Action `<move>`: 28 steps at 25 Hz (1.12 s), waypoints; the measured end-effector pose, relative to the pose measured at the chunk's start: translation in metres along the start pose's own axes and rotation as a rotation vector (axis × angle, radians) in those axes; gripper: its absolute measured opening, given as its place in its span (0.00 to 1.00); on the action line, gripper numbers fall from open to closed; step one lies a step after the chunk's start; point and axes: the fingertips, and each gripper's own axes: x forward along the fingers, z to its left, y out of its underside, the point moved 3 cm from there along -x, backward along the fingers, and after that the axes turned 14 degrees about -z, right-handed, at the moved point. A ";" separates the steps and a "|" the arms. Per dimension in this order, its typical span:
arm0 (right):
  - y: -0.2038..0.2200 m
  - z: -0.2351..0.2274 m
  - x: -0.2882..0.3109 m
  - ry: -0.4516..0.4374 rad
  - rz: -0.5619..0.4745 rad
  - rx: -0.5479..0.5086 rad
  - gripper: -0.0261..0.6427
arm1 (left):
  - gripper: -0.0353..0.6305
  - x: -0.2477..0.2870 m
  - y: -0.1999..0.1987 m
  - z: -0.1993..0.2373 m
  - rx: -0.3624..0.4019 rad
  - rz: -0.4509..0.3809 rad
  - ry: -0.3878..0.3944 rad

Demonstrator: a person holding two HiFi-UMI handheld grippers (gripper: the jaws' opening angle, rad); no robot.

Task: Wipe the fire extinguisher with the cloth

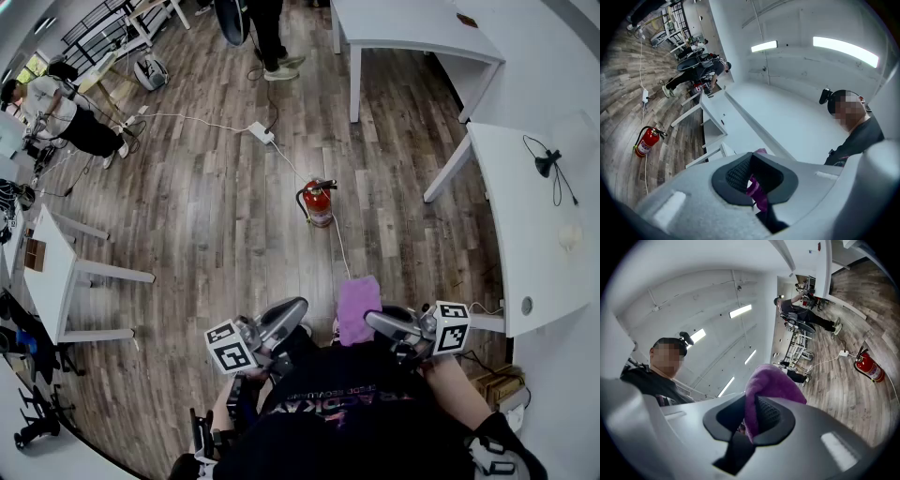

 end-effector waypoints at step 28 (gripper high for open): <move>-0.029 -0.005 -0.007 0.039 -0.101 -0.037 0.13 | 0.05 0.012 -0.006 -0.009 0.033 0.013 0.002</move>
